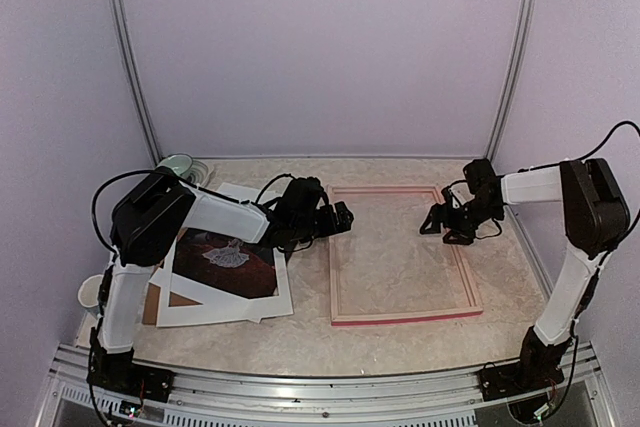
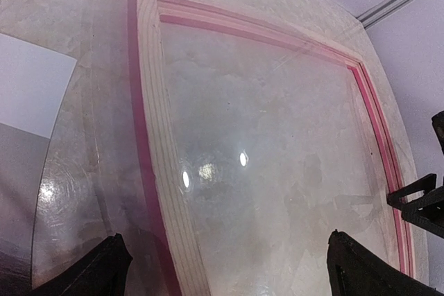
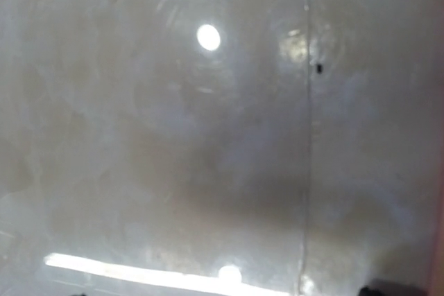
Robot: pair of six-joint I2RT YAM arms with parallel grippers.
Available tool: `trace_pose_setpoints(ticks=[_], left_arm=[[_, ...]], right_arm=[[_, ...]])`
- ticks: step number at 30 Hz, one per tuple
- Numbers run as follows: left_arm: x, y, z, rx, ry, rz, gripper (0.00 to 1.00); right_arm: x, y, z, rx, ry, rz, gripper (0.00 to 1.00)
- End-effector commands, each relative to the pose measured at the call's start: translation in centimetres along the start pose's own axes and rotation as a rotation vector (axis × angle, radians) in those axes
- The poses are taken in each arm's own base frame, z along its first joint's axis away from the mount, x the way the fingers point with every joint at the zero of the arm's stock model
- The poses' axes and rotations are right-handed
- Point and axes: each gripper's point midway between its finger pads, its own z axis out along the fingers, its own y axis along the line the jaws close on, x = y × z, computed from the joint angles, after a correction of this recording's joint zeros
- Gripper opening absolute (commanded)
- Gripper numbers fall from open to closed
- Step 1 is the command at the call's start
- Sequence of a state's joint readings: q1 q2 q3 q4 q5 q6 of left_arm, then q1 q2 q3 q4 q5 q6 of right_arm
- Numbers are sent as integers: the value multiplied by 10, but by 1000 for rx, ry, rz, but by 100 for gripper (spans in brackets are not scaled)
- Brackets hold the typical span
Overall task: Put the photo into the frame
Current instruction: Place the glass panel at the frame body, then adjust the glass panel to frame the body.
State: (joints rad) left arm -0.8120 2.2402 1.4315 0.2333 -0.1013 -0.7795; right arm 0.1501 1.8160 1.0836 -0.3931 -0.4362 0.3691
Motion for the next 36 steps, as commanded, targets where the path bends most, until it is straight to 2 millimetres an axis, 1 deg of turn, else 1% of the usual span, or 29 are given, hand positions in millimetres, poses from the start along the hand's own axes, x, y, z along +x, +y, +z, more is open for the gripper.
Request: trace_pose_setpoints(ticks=[1,6,9,13,16,20,24,28,33,36], left_arm=[[19,13,10,-29,54,11,99],[19,14,10,-31,53,9,99],[20,14,10,-32,55,9,99],[18,18,9,-48,49,11,99],[13,24,5,-70,34,7,99],[2,29,-3,-76,6,-15,99],[-6,24,-9,-65,-12,-19,99],[-2,24,-7,-61,-1,-22,99],[1,23,-5,-57,6,-21,99],[2,22,-5,-53,8,-20,99]], right_arm=[[-9,5,9,2,-24,21,84],[-12,7,8,-4,-40,36,84],[-12,12,8,-33,-40,43,85],[-8,17,12,-77,-30,55,85],[-6,20,14,-103,-23,60,85],[-2,21,17,-117,-14,64,85],[2,18,21,-112,-2,71,85],[6,17,23,-115,6,78,85],[11,25,24,-169,19,79,85],[10,33,23,-213,16,79,85]])
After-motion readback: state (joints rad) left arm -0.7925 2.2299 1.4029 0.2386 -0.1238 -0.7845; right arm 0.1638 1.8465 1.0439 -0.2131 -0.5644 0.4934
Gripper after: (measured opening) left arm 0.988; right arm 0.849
